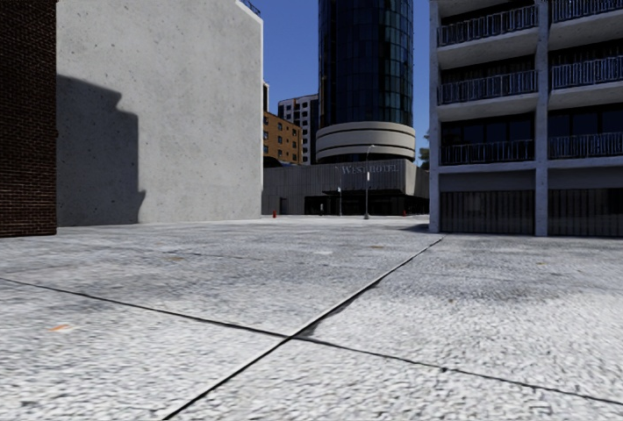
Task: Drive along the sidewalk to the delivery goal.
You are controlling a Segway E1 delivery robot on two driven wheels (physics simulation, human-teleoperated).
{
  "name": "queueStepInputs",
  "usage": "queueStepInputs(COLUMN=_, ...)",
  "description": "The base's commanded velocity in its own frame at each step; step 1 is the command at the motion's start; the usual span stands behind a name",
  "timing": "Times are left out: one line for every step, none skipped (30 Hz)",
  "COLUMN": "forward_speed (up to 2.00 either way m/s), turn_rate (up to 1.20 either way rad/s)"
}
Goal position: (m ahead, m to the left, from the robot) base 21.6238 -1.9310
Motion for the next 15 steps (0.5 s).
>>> queueStepInputs(forward_speed=2.0, turn_rate=0.0)
queueStepInputs(forward_speed=2.0, turn_rate=0.0)
queueStepInputs(forward_speed=2.0, turn_rate=0.0)
queueStepInputs(forward_speed=2.0, turn_rate=0.0)
queueStepInputs(forward_speed=2.0, turn_rate=0.0)
queueStepInputs(forward_speed=2.0, turn_rate=0.0)
queueStepInputs(forward_speed=2.0, turn_rate=0.0)
queueStepInputs(forward_speed=2.0, turn_rate=0.0)
queueStepInputs(forward_speed=2.0, turn_rate=0.0)
queueStepInputs(forward_speed=2.0, turn_rate=0.0)
queueStepInputs(forward_speed=2.0, turn_rate=0.0)
queueStepInputs(forward_speed=2.0, turn_rate=0.0)
queueStepInputs(forward_speed=2.0, turn_rate=0.0)
queueStepInputs(forward_speed=2.0, turn_rate=0.0)
queueStepInputs(forward_speed=2.0, turn_rate=0.0)
